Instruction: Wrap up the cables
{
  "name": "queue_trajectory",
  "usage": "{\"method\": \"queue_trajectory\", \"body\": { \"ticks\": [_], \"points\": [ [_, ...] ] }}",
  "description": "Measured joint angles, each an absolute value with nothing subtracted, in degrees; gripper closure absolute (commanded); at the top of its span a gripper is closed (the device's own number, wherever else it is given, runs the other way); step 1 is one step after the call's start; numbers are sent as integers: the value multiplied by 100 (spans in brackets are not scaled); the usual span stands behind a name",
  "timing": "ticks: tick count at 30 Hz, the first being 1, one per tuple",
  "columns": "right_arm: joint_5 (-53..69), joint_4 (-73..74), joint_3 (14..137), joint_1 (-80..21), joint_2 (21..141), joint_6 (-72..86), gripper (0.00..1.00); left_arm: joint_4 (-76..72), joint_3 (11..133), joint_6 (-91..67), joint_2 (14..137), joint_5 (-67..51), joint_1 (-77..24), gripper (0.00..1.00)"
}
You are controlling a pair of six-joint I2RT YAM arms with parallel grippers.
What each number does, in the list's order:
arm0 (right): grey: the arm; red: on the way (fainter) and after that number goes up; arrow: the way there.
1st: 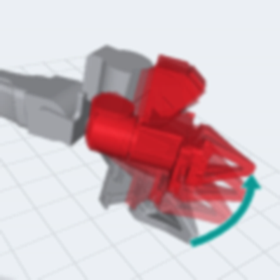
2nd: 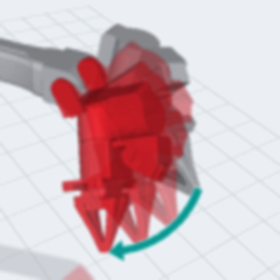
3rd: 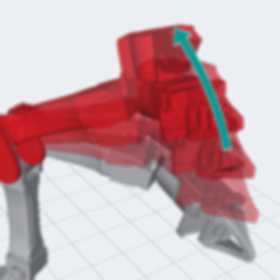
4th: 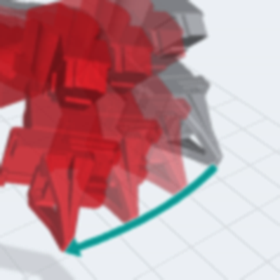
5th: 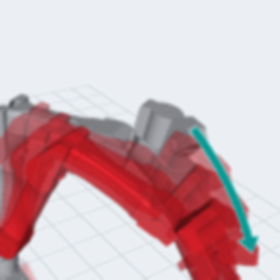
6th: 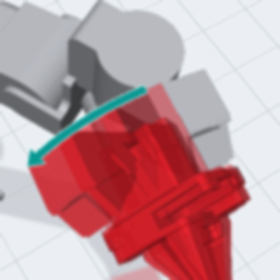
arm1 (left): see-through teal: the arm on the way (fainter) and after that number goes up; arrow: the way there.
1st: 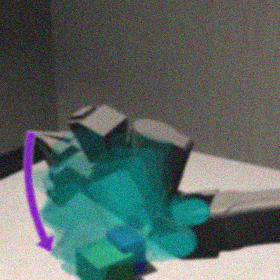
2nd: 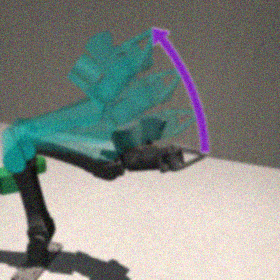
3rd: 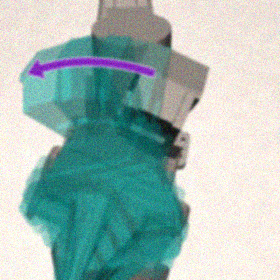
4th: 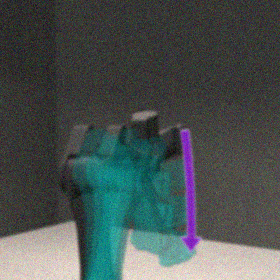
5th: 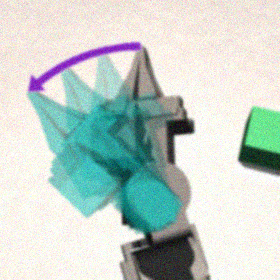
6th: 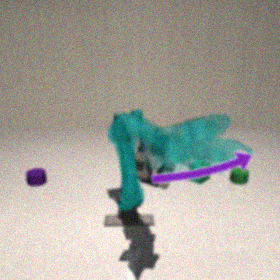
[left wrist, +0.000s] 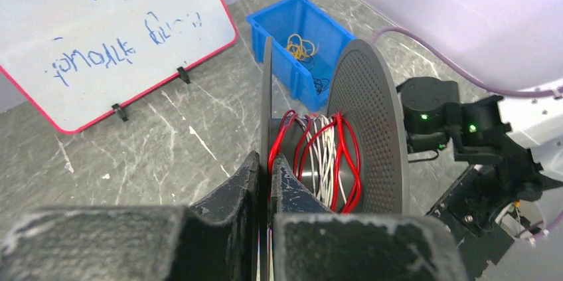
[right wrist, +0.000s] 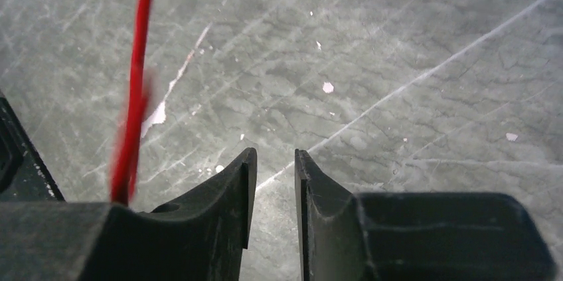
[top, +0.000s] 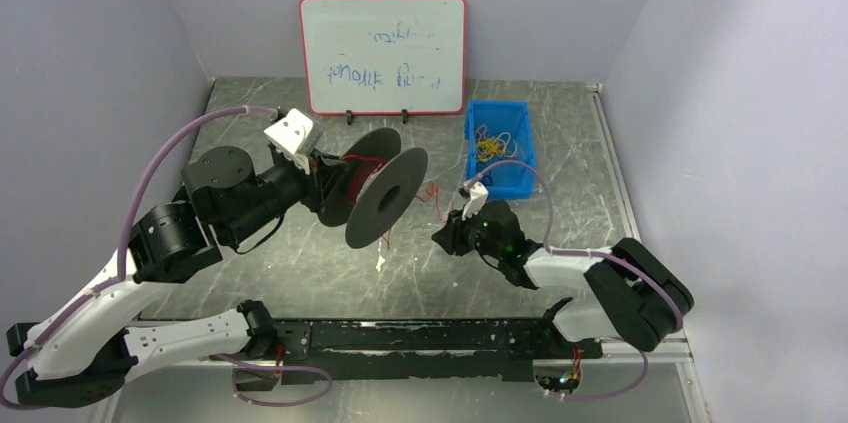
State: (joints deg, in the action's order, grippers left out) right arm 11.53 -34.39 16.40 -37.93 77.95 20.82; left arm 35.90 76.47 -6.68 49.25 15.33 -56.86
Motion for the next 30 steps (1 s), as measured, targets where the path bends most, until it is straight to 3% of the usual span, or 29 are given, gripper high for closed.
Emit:
{"method": "queue_trajectory", "body": {
  "ticks": [23, 30],
  "points": [
    [1577, -3428, 1011, -3793, 5570, 2982, 38, 3223, 7734, -823, 5146, 2189, -5686, 93],
    [1446, -3743, 1022, -3795, 5290, 3712, 35, 3133, 7745, -840, 5177, 2178, -5686, 93]
  ]
}}
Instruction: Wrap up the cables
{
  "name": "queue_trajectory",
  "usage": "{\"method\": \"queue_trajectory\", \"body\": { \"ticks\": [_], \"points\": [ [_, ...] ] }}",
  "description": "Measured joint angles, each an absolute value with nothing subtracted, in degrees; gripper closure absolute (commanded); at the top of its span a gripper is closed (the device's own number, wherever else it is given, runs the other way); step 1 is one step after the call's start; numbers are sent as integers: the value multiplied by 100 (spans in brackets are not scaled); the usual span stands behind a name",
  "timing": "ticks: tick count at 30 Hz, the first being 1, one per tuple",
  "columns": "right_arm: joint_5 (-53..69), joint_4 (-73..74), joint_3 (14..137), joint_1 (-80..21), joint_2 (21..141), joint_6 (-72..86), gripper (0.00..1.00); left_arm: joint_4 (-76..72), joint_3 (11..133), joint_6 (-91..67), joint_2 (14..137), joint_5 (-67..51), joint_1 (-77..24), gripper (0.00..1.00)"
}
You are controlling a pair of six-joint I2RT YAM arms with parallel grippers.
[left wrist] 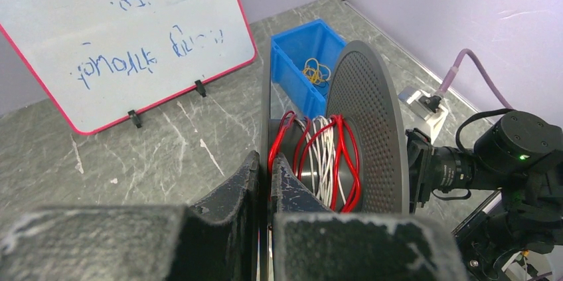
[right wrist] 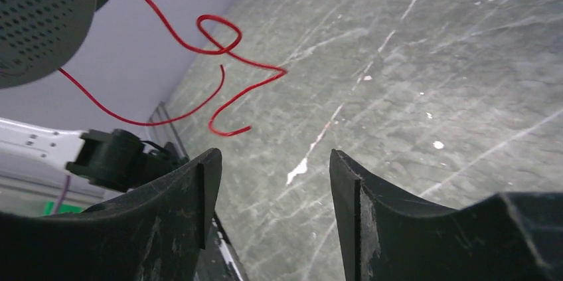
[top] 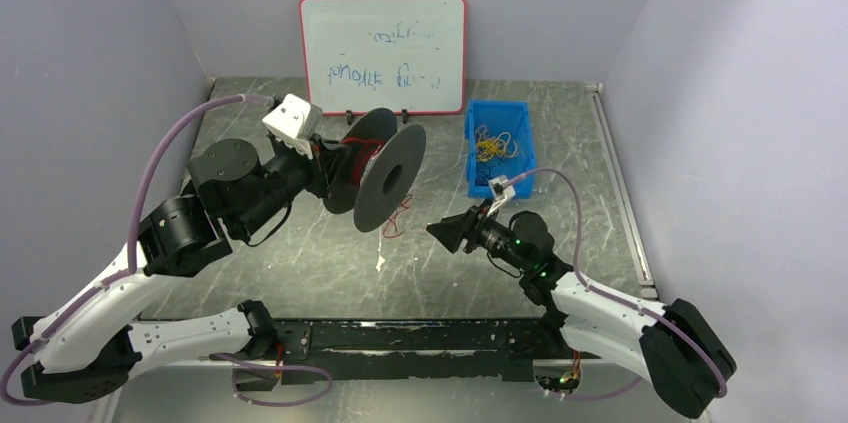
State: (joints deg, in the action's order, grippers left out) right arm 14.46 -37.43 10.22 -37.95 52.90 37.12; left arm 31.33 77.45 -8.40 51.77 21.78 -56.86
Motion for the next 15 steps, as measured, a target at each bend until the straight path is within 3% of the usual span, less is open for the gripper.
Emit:
{"method": "queue_trajectory", "body": {
  "ticks": [15],
  "points": [
    [1024, -5249, 1022, -4303, 6554, 5043, 32, 3092, 7747, -906, 5177, 2130, -5686, 93]
  ]
}}
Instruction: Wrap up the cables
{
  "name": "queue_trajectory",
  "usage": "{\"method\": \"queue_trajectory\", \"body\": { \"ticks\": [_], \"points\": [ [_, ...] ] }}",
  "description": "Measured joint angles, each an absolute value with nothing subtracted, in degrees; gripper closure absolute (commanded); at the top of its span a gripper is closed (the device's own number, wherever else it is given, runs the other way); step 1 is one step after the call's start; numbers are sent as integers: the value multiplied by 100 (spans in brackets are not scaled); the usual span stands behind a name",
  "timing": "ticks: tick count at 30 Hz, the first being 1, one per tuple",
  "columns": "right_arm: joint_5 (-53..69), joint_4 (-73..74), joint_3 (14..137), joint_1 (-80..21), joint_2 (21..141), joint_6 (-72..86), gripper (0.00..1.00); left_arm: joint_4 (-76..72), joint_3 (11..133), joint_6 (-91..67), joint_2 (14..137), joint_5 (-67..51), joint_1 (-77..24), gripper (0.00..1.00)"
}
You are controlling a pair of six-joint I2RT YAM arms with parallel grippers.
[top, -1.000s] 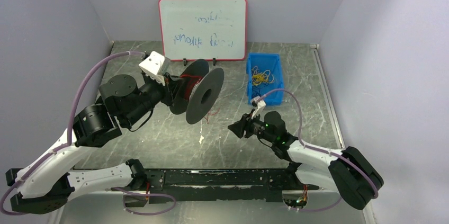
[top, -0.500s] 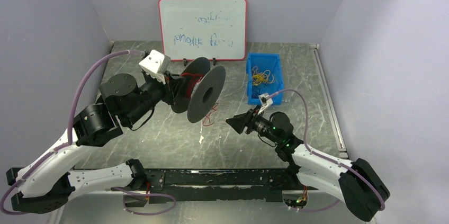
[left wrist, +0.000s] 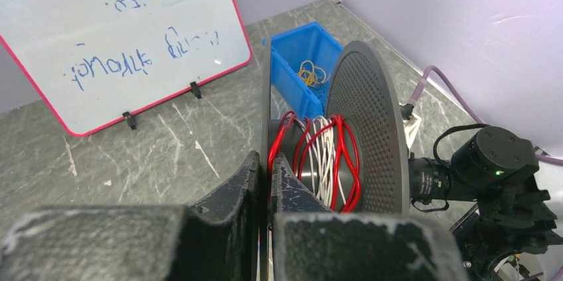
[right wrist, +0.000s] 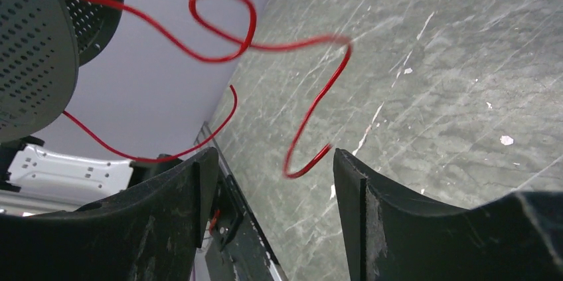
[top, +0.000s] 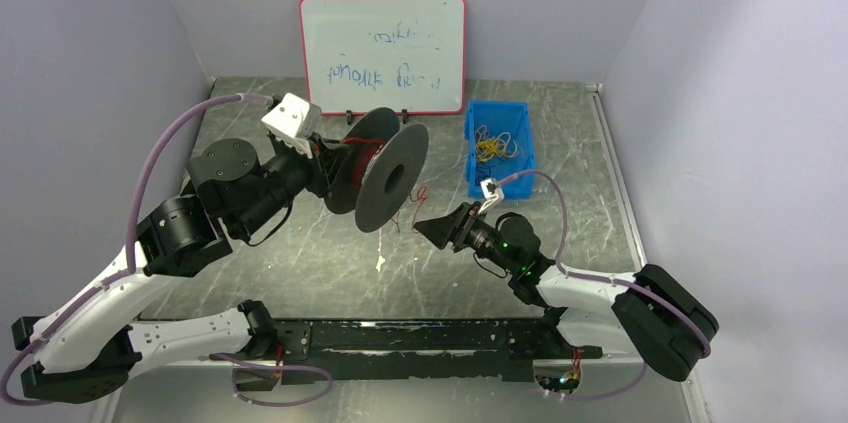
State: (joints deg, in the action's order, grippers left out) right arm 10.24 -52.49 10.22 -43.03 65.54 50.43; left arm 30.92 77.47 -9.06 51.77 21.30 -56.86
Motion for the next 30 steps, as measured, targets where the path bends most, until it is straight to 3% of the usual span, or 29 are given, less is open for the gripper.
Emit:
{"method": "queue_trajectory", "body": {
  "ticks": [17, 30],
  "points": [
    [279, -6208, 1286, -4960, 7634, 5594, 36, 2995, 7747, -991, 5177, 1994, -5686, 93],
    [-209, -6281, 1291, -4960, 7642, 5682, 47, 2995, 7747, -1009, 5177, 1894, -5686, 93]
  ]
}}
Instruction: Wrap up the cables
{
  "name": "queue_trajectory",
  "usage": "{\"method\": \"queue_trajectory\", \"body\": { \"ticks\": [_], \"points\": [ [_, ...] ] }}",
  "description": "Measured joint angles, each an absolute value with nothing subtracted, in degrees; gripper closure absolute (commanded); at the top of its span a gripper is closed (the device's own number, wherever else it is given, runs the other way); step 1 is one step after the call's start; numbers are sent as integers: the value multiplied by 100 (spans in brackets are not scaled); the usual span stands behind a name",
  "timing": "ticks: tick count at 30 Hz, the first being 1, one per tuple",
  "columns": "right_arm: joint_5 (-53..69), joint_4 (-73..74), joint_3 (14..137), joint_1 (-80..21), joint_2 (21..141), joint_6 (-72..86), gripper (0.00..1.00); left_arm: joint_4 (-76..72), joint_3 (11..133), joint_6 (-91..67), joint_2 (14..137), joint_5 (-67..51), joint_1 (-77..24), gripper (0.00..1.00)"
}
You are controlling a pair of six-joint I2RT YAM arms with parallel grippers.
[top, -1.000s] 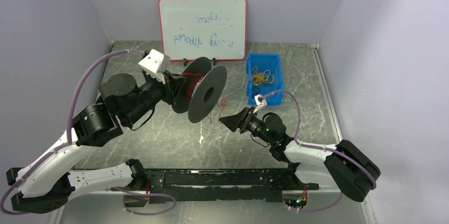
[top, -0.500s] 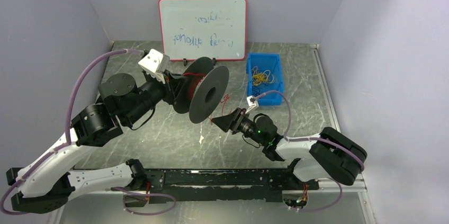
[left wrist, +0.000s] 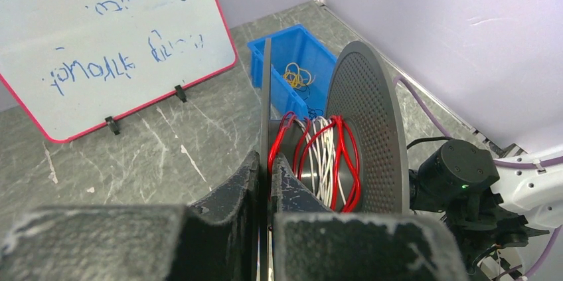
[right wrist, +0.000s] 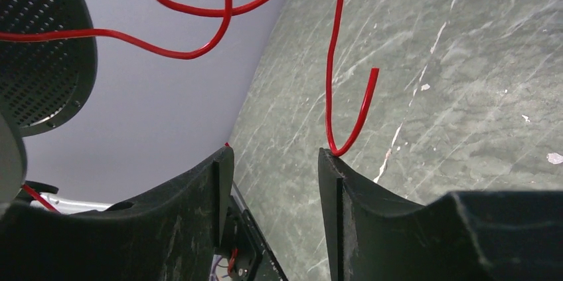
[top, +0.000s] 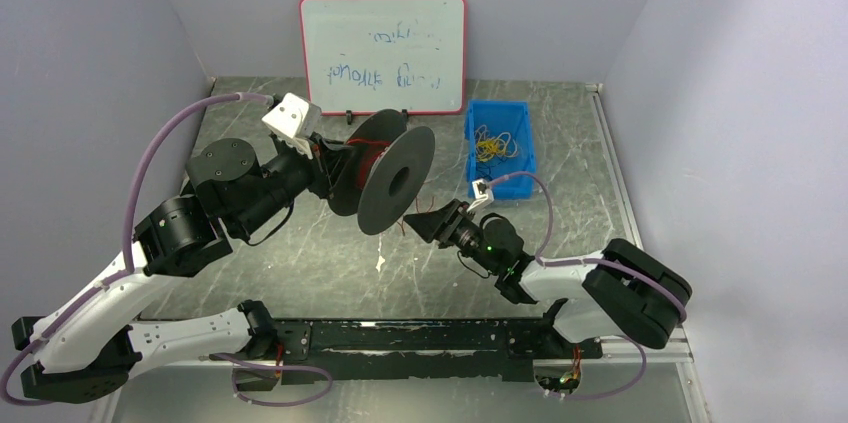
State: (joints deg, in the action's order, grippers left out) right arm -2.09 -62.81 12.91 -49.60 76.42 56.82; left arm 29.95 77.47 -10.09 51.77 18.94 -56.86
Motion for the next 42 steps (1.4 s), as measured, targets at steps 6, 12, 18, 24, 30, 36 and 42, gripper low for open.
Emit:
{"method": "queue_trajectory", "body": {
  "ticks": [6, 12, 18, 24, 30, 36, 42],
  "points": [
    [-226, -6313, 1319, -4960, 7826, 5708, 44, 2995, 7747, -1011, 5177, 1881, -5686, 93],
    [-272, -6309, 1317, -4963, 7870, 5787, 41, 2995, 7747, -1011, 5168, 1881, -5686, 93],
    [-349, -6300, 1262, -4984, 7870, 5808, 40, 2995, 7747, -1013, 5155, 1883, -5686, 93],
    [-399, -6270, 1234, -5006, 7870, 5811, 41, 2995, 7747, -1015, 5155, 1883, -5686, 93],
    [-416, -6281, 1177, -5022, 7870, 5830, 69, 2995, 7747, -1031, 5155, 1883, -5686, 93],
    [-368, -6442, 1173, -5065, 7902, 5885, 100, 2995, 7747, -1037, 5151, 1883, -5686, 93],
    [-366, -6512, 1114, -5070, 7905, 5900, 100, 2995, 7745, -1035, 5094, 1938, -5686, 93]
  ]
}}
